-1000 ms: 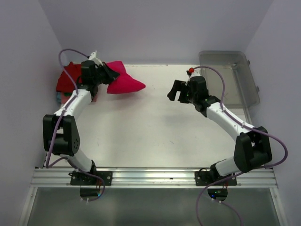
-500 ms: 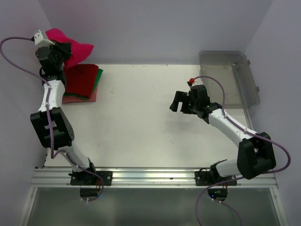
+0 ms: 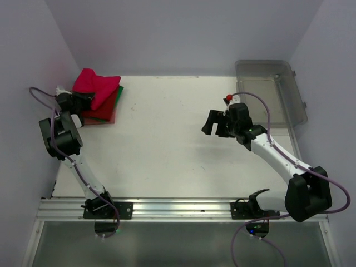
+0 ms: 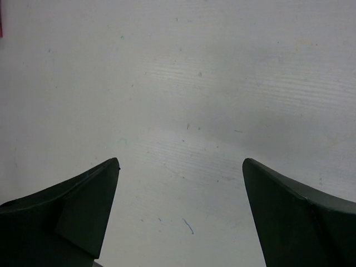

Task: Fold and stack the t-shirts
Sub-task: Neatly place the folded tshirt to the corner

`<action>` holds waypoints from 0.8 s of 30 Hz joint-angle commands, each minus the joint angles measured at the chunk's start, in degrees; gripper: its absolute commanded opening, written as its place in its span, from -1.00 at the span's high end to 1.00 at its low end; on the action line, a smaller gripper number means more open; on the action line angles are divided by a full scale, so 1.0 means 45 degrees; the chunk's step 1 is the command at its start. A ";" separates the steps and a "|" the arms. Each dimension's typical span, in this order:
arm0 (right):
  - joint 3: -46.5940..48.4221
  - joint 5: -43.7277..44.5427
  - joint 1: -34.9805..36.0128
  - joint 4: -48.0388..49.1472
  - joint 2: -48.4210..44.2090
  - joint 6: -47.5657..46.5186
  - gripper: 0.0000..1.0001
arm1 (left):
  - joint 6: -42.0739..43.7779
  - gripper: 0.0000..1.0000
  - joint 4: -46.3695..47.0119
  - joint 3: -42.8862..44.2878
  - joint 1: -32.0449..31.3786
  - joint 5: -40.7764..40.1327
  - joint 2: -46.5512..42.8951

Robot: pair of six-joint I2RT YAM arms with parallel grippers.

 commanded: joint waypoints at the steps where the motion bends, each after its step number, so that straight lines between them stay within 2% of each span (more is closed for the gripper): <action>1: -0.0289 0.0019 0.0082 0.0266 -0.0234 -0.0132 -0.94 | -0.1069 1.00 -0.0942 -0.0691 -0.0148 -0.0299 -0.1198; 7: -0.0621 -0.0137 0.0082 0.0716 -0.0136 -0.0092 -0.96 | -0.1987 0.96 -0.0689 -0.0672 -0.0265 -0.0144 -0.2760; 8: -0.0718 -0.0176 0.0082 0.0813 -0.0077 -0.0112 -0.96 | -0.2221 0.49 -0.0475 -0.0847 -0.0265 -0.0299 -0.3287; 9: -0.0719 -0.0196 0.0082 0.0814 -0.0077 -0.0112 -0.96 | -0.2300 0.49 -0.0435 -0.0848 -0.0265 -0.0436 -0.3292; 10: -0.0835 -0.0216 0.0082 0.0950 -0.0038 -0.0073 -0.97 | -0.2320 -0.06 -0.0512 -0.0964 -0.0285 -0.0553 -0.3853; 11: -0.0894 -0.0235 0.0082 0.0990 -0.0057 -0.0054 -0.97 | -0.2359 -0.38 -0.1054 -0.0966 -0.0285 -0.0709 -0.4168; 12: -0.0934 -0.0274 0.0082 0.1106 -0.0038 -0.0015 -0.97 | -0.2495 -0.99 -0.1446 -0.1062 -0.0285 -0.1155 -0.4519; 17: -0.1032 -0.0372 0.0082 0.1205 0.0079 0.0005 -0.97 | -0.2828 -1.00 -0.4705 -0.1376 -0.0518 -0.3208 -0.7624; 19: -0.1051 -0.0469 0.0082 0.1244 0.0118 0.0044 -0.97 | -0.2673 -1.00 -0.4557 -0.1531 -0.0889 -0.3737 -0.8463; 22: -0.1129 -0.0528 0.0082 0.1342 0.0099 0.0103 -0.97 | -0.2379 -1.00 -0.3325 -0.1417 -0.1339 -0.3662 -0.8120; 24: -0.1207 -0.0470 0.0101 0.1361 0.0060 0.0142 -0.97 | -0.2613 -1.00 -0.4669 -0.0445 -0.1204 -0.2826 -0.7301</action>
